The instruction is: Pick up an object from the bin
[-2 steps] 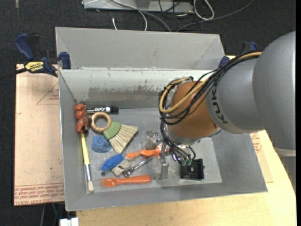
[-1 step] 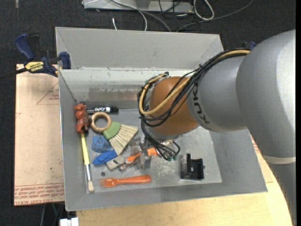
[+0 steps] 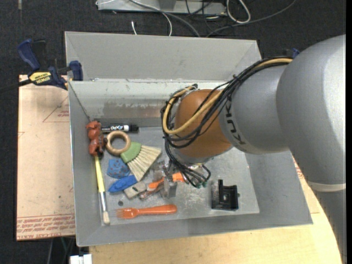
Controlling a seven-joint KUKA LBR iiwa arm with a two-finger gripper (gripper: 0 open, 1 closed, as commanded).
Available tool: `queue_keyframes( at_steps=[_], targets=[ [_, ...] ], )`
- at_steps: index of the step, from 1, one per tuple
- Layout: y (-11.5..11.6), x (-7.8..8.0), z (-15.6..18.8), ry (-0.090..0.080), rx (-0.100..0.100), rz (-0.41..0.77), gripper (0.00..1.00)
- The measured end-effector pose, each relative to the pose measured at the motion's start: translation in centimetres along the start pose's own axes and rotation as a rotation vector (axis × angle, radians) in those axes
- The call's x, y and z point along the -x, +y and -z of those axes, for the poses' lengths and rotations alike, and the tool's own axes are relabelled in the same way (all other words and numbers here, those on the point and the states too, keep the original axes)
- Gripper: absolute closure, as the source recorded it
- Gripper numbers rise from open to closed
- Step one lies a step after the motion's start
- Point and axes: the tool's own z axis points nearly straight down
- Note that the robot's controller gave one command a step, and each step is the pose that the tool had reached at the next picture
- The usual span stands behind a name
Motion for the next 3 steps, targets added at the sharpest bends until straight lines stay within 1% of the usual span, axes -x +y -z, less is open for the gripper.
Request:
queue_keyframes(
  at_steps=[2,3],
  targets=[
    [0.1,0.0,2.4,0.000,0.000,-0.001,1.00],
    [0.1,0.0,5.6,0.001,0.001,-0.002,1.00]
  ],
)
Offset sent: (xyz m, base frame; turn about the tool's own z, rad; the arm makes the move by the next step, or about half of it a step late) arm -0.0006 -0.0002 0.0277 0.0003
